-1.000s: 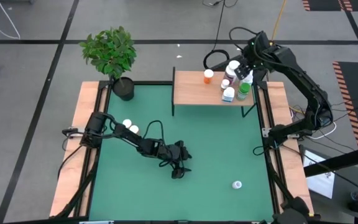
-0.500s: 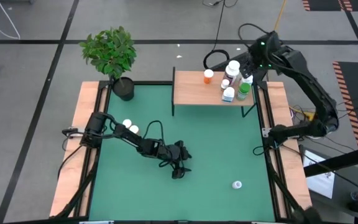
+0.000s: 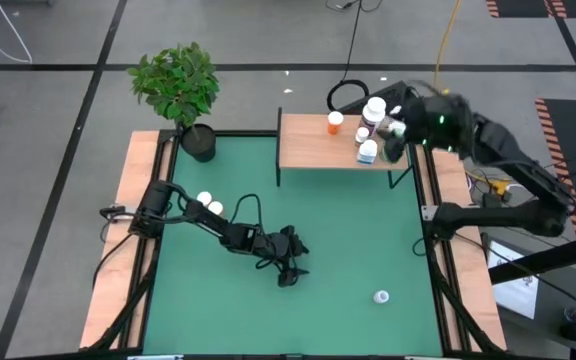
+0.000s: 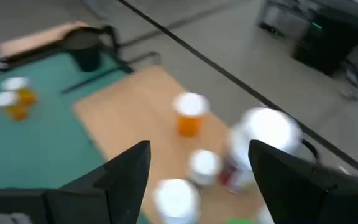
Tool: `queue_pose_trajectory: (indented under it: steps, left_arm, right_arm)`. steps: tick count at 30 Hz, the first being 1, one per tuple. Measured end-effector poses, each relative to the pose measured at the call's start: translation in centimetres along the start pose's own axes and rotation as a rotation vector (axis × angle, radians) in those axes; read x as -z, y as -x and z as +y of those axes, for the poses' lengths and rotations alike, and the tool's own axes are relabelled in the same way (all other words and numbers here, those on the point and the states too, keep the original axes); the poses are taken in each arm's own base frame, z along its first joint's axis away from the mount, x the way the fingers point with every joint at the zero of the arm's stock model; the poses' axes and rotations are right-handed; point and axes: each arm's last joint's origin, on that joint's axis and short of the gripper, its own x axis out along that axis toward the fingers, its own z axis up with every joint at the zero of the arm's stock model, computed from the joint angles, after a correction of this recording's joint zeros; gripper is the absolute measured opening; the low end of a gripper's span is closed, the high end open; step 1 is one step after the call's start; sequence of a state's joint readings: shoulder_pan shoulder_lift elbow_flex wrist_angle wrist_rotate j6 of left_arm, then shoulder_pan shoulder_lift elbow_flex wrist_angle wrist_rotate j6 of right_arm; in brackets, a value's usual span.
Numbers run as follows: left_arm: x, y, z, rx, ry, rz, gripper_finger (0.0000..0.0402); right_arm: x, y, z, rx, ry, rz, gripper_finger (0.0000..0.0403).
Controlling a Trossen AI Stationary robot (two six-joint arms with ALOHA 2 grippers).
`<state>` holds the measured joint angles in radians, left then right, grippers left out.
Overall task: Pick and place medicine bottles onto shelf by color
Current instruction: Put the bottom orange pill bottle on the shelf aligned with the other orange pill bottle
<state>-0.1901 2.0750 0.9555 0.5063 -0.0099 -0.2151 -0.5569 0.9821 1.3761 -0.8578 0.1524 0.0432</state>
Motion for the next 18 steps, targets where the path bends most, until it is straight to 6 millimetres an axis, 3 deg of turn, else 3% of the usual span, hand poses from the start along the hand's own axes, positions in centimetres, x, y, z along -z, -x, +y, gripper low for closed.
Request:
queue_pose_trajectory:
  steps: [6,10,18]
  left_arm:
    - [-1.5,2.0,0.2,-0.168,0.119,0.003,0.0335]
    - [-3.5,4.8,-1.0,-0.273,0.112,-0.026,0.0335]
    - [-5.1,11.0,-3.3,-0.508,0.106,-0.022,0.0335]
  right_arm:
    - [3.6,-2.0,4.2,-0.203,0.095,-0.086,0.0265]
    - [5.9,-3.7,7.0,-0.323,0.161,-0.153,0.0265]
    - [11.0,-6.3,11.4,-0.545,0.218,-0.338,0.0265]
